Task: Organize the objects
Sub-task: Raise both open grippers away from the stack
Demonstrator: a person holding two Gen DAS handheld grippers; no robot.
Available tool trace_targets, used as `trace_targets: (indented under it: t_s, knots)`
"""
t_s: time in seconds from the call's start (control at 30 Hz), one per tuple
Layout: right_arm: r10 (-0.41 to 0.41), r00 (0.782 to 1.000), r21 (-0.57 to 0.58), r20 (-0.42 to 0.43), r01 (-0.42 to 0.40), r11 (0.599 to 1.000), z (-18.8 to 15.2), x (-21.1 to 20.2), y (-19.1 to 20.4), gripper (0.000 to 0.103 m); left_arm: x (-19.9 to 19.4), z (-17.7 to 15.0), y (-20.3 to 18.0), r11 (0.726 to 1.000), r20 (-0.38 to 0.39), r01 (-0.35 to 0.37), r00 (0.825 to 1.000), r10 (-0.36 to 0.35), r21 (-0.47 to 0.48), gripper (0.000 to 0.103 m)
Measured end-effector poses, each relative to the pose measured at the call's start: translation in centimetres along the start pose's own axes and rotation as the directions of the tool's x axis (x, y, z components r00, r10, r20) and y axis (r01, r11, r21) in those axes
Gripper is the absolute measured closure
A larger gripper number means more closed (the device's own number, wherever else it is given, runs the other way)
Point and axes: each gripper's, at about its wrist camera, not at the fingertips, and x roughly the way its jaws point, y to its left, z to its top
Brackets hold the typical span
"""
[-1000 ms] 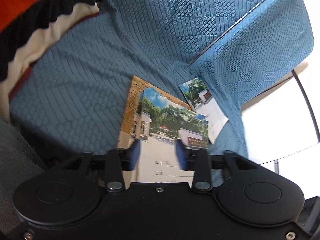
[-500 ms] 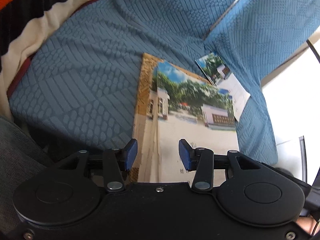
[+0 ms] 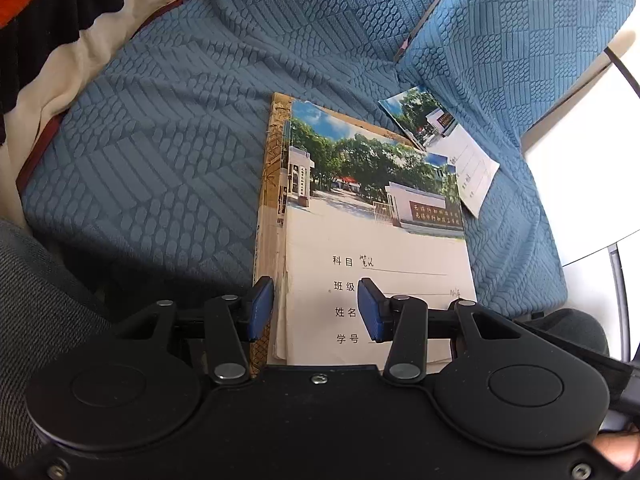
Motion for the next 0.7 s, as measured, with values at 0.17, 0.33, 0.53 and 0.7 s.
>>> trace_targets:
  t_s: [0.17, 0.33, 0.53, 0.7]
  knots:
    - [0.003, 1.000, 0.018, 0.006, -0.004, 1.000, 0.4, -0.3, -0.2, 0.072, -0.8, 0.4, -0.1, 1.000, 0.003, 0.003, 1.000, -0.003, -0.011, 0.061]
    - [0.017, 0.998, -0.023, 0.057, -0.016, 1.000, 1.4, -2.3, 0.7, 0.072, -3.3, 0.8, -1.3, 0.999, 0.072, -0.012, 0.997, 0.009, 0.043, 0.061]
    - [0.064, 0.982, -0.086, 0.175, -0.050, 0.995, 3.2, -7.0, 2.4, 0.072, -7.3, 1.7, -3.4, 0.996, 0.162, -0.021, 0.987, 0.007, 0.083, 0.060]
    - [0.093, 0.963, -0.132, 0.254, -0.061, 0.989, 4.2, -10.8, 3.3, 0.072, -10.3, 2.3, -5.2, 0.994, 0.224, -0.017, 0.975, -0.008, 0.110, 0.059]
